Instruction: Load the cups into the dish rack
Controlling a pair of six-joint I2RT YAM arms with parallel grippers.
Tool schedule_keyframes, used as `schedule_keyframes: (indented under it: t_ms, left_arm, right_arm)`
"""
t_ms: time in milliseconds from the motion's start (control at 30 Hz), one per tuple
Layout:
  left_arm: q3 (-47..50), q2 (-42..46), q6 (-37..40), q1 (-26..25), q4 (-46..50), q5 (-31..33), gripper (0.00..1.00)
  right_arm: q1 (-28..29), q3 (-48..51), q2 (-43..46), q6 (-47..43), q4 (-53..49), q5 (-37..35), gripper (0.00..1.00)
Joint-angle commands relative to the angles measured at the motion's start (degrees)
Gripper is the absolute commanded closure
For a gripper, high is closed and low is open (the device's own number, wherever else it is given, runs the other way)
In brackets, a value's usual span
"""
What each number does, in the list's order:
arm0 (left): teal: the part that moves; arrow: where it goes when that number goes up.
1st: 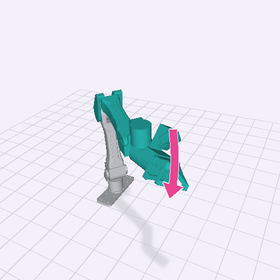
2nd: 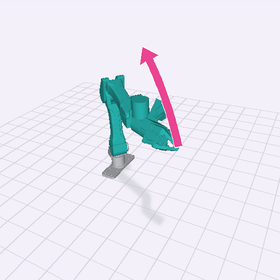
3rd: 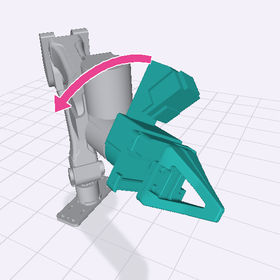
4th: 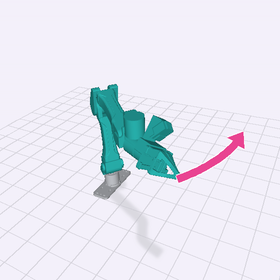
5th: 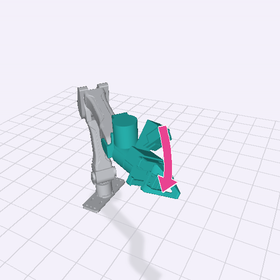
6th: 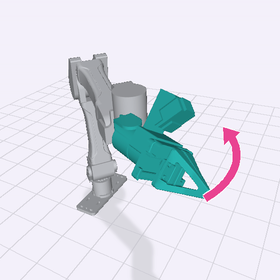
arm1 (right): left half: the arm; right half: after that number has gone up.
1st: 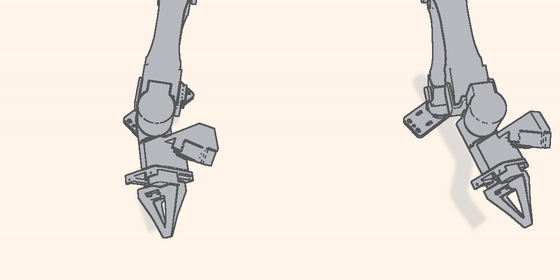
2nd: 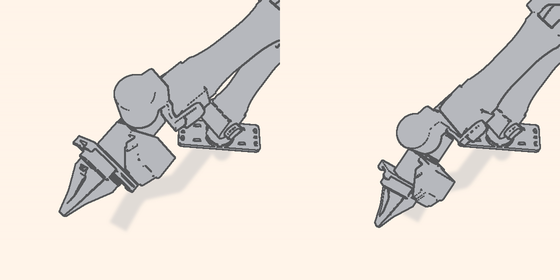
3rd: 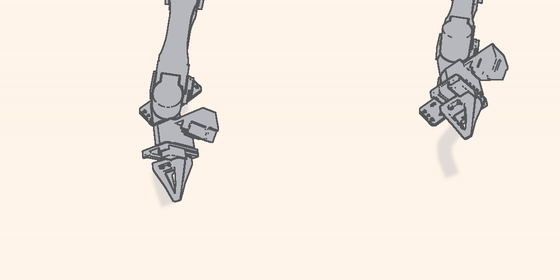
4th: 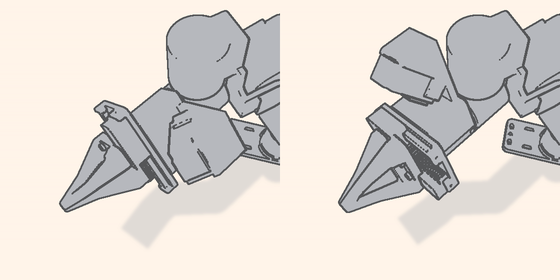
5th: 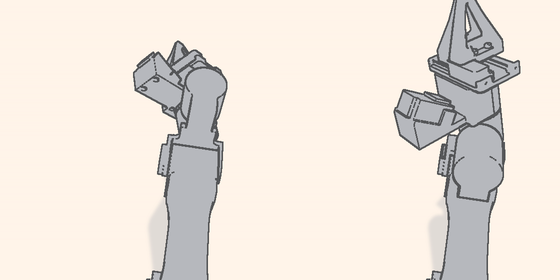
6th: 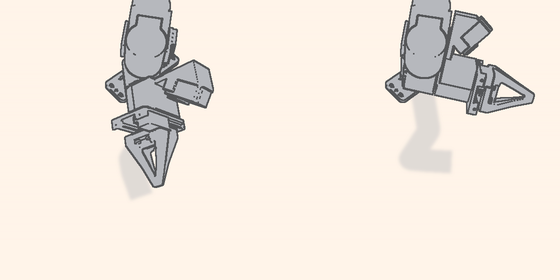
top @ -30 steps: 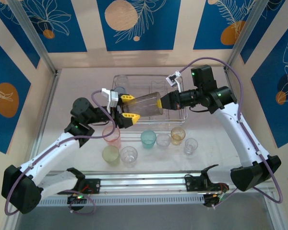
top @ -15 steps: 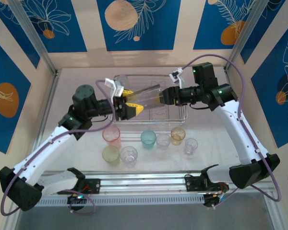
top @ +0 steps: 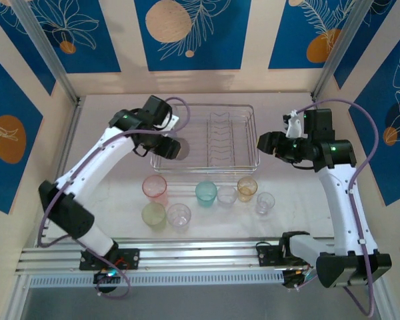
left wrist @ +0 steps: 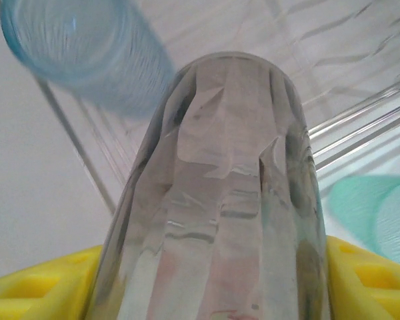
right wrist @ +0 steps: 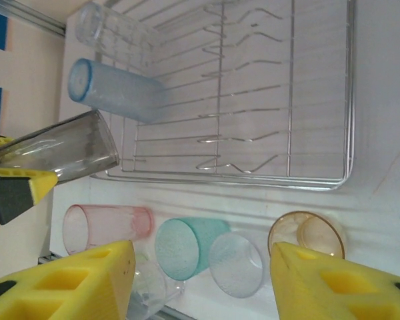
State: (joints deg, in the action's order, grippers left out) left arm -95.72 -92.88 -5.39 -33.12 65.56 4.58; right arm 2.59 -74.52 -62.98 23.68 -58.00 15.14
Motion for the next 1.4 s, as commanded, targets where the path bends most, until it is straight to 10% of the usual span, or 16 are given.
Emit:
schedule_keyframes:
  t_ms: [0, 600, 1200, 1367]
  left_arm:
    - [-5.1, -3.6, -0.3, 0.0, 7.6, 7.1, 1.0]
    - [-9.5, -19.0, 1.4, -3.5, 8.9, 15.8, 1.0]
    - [-6.7, -20.8, 1.3, -3.5, 6.8, 17.3, 0.03]
    - [-6.5, -20.4, 1.2, -3.5, 6.1, 17.0, 0.0]
  right_arm:
    - [-0.3, 0.9, 0.7, 0.0, -1.3, -0.4, 0.44]
    - [0.0, 2.3, 0.8, -0.3, -1.1, 0.6, 0.44]
    - [8.1, 0.4, 0.9, -2.5, -3.6, -2.2, 0.32]
    - [13.1, -0.1, 0.7, -2.1, -5.1, -6.1, 0.31]
